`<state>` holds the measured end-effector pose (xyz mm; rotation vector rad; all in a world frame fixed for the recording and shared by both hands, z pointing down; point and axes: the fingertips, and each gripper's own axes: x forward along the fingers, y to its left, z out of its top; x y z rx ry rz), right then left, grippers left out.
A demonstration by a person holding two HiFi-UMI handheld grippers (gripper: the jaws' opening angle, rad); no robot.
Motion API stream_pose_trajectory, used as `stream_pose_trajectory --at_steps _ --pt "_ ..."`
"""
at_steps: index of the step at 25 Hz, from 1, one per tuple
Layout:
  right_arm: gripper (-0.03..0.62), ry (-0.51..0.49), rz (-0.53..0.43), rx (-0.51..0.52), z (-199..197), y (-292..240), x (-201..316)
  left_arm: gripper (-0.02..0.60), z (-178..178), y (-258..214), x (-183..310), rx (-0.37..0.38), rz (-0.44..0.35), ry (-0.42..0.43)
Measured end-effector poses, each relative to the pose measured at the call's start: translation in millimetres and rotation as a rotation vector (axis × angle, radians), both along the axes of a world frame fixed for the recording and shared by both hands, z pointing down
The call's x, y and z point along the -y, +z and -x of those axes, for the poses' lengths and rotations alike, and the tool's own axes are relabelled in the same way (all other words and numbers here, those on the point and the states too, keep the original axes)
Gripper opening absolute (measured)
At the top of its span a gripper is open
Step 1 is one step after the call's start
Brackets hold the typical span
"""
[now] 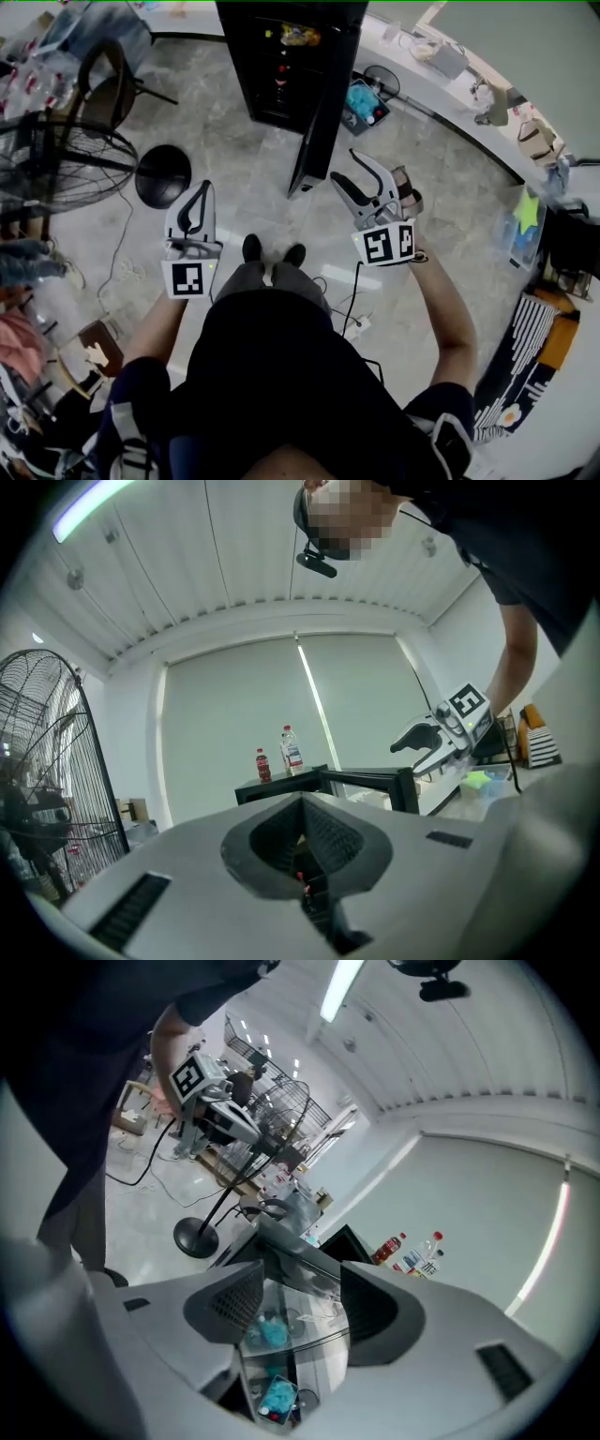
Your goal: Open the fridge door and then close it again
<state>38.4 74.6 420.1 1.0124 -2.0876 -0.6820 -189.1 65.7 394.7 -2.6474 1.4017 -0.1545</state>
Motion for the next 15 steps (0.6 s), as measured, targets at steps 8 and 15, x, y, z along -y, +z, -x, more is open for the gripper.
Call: stream_pose_trajectory --at_steps 8,15 --pt "0.278 -0.2 -0.062 -0.226 0.4 10.7 9.9 0.023 5.5 -3.9 -2.1 0.018 -0.015 -0.047" --pt "0.33 -0.44 -0.138 -0.479 10.7 22.7 22.8 0.021 14.0 -4.7 -7.4 0.022 -0.012 -0.087"
